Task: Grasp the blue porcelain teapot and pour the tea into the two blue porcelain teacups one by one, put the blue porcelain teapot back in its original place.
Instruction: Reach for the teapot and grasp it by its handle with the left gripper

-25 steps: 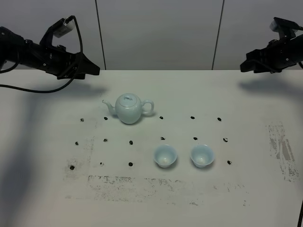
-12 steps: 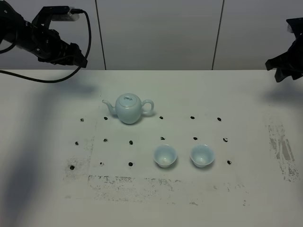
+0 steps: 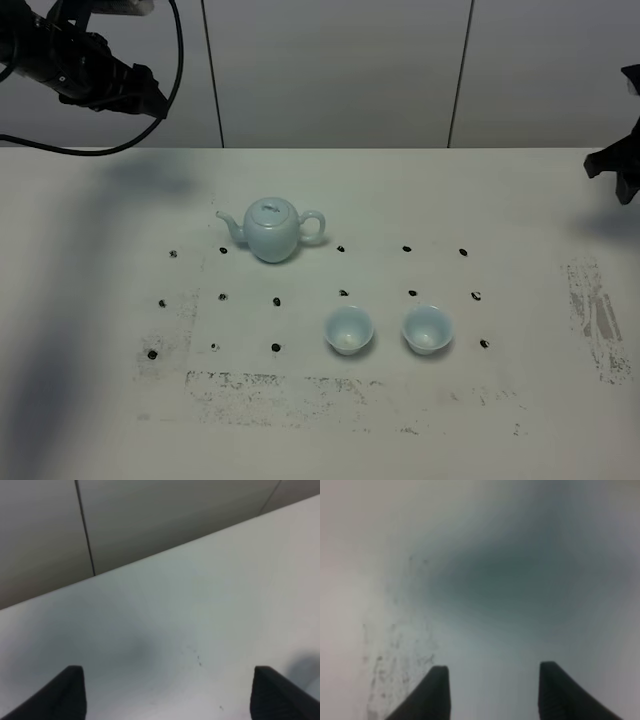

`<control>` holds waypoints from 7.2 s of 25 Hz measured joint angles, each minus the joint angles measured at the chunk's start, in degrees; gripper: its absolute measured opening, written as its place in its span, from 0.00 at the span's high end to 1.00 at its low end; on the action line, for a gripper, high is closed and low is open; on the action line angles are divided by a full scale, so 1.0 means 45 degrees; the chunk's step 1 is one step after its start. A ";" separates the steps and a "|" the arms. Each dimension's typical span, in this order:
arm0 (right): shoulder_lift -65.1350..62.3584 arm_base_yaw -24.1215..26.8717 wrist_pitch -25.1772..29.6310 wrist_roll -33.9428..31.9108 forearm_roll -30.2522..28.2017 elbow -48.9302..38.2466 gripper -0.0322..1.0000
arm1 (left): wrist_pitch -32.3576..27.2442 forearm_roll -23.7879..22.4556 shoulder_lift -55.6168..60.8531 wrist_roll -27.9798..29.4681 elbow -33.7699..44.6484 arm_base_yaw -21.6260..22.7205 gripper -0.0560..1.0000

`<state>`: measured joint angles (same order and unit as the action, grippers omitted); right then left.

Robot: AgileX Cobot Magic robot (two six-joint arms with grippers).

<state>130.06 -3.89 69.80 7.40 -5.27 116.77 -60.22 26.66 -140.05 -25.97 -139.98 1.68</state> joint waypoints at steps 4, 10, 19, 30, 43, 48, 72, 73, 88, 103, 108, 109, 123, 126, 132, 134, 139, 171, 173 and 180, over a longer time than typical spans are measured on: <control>-0.1409 0.0000 -0.0029 -0.0231 0.0327 -0.2124 0.59 | -0.0125 -0.0106 0.0000 0.0046 0.0000 0.0000 0.29; -0.4746 0.0000 -0.1965 -0.0458 0.0374 -0.5947 0.61 | -0.0369 -0.0598 0.0000 0.0061 0.0000 0.0012 0.30; -1.0717 0.0000 -0.3470 -0.0932 0.0510 -1.0880 0.61 | -0.0525 -0.1144 0.0000 0.0061 0.0000 0.0012 0.36; -1.9564 0.0000 -0.3985 -0.1967 0.0637 -1.6206 0.63 | -0.0538 -0.1796 0.0020 -0.0098 -0.0049 0.0012 0.40; -2.5908 0.0000 -0.1711 -0.1315 0.1398 -1.6738 0.70 | -0.0571 -0.2111 0.0442 -0.0110 -0.0074 0.0012 0.40; -2.7513 0.0000 -0.1613 -0.1062 0.1408 -1.8157 0.71 | -0.0577 -0.2100 0.0611 -0.0110 -0.0074 0.0012 0.40; -2.8989 0.0000 -0.1284 -0.1868 0.1170 -1.9288 0.72 | -0.0540 -0.2124 0.0734 -0.0110 -0.0074 0.0012 0.40; -2.8989 0.0000 -0.1284 -0.1852 0.1170 -1.9288 0.72 | -0.0540 -0.2124 0.0734 -0.0110 -0.0074 0.0012 0.40; -2.8989 0.0025 -0.1284 -0.1871 0.0967 -1.9288 0.74 | -0.0836 -0.2124 0.0882 -0.0110 -0.0074 0.0012 0.40; -2.8989 0.0025 -0.1284 -0.1887 0.0952 -1.9288 0.75 | -0.1147 -0.2525 0.1969 -0.0448 -0.0074 -0.0647 0.40; -2.8989 0.0025 -0.1284 -0.1887 0.0952 -1.9288 0.75 | -0.0662 -0.2877 0.2270 -0.0521 -0.0074 -0.2501 0.40; -2.8989 0.0025 -0.1284 -0.1887 0.0952 -1.9288 0.75 | -0.0607 -0.3037 0.2270 -0.0521 -0.0074 -0.2902 0.40; -2.8989 0.0025 -0.1284 -0.1910 0.0952 -1.9288 0.75 | 0.0757 -0.6076 0.0952 0.0891 -0.0074 -0.6933 0.40; -2.8989 0.0025 -0.1284 -0.1910 0.0952 -1.9298 0.75 | 0.1068 -0.5738 0.0363 0.1266 -0.0074 -0.6946 0.40; -2.8989 0.0025 -0.1284 -0.1910 0.0952 -1.9298 0.75 | 0.1391 -0.4873 -0.0364 0.1562 -0.0074 -0.6946 0.40; -2.8989 0.0025 -0.1284 -0.1910 0.0952 -1.9298 0.75 | 0.1366 -0.4510 -0.0629 0.1774 -0.0074 -0.6946 0.40; -2.8989 0.0025 -0.1284 -0.1921 0.0952 -1.9298 0.75 | 0.1023 -0.4151 -0.1190 0.2251 -0.0048 -0.6946 0.40; -2.8989 0.0025 -0.1284 -0.1923 0.0952 -1.9312 0.75 | -0.1808 -0.2784 -0.1753 0.2692 0.0005 -0.6946 0.40; -2.8989 0.0025 -0.1284 -0.1923 0.0952 -1.9312 0.75 | -0.1810 -0.2784 -0.1670 0.2692 0.0005 -0.6946 0.40; -2.8989 0.0025 -0.1284 -0.1923 0.0952 -1.9312 0.75 | -0.1821 -0.2796 -0.1404 0.2627 0.0005 -0.6827 0.40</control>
<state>-0.39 -3.78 64.02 -1.25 -0.98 29.86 -68.41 14.08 -146.37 -14.15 -139.96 -29.04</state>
